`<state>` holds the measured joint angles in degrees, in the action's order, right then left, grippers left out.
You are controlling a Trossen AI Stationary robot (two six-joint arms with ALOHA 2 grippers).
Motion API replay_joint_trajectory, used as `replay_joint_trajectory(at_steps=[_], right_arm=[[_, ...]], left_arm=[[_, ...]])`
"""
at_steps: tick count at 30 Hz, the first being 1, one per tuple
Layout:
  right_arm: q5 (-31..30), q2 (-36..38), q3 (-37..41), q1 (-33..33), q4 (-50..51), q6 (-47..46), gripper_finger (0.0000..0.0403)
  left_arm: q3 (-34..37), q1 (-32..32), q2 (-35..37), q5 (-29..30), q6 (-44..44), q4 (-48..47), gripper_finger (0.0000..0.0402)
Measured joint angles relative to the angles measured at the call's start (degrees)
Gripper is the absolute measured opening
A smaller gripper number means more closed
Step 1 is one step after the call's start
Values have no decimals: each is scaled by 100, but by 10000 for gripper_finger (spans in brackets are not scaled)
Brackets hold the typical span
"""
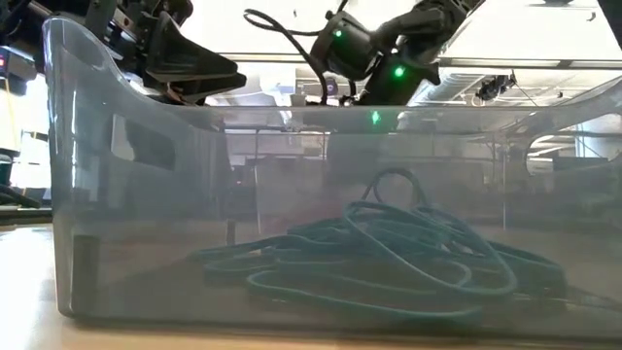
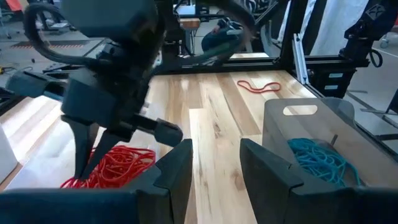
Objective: Sort rubber bands into baskets
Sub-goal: Put the red rubber band into the transparent bin
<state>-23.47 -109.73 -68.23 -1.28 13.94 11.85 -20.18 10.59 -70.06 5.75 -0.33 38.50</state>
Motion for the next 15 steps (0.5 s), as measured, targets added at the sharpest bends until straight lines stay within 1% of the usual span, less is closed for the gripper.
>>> replay_joint_trajectory(at_steps=[2, 4, 7, 10, 13, 15], right_arm=[[156, 0, 0, -10, -94, -120, 18], [196, 0, 0, 42, -156, -256, 42], [-4, 2, 0, 169, -275, -456, 91], [-229, 94, 0, 330, -279, -645, 133], [-578, 306, 0, 518, -218, -871, 147], [-765, 477, 0, 642, -125, -967, 137]], left_arm=[[1, 0, 0, 1, -3, -35, 127], [0, 0, 0, -20, -46, -124, 127], [0, 2, 0, -151, -201, -313, 127], [1, 15, 0, -154, -245, -472, 125], [0, 59, 0, -152, -225, -558, 120], [0, 109, 0, -155, -211, -634, 117]])
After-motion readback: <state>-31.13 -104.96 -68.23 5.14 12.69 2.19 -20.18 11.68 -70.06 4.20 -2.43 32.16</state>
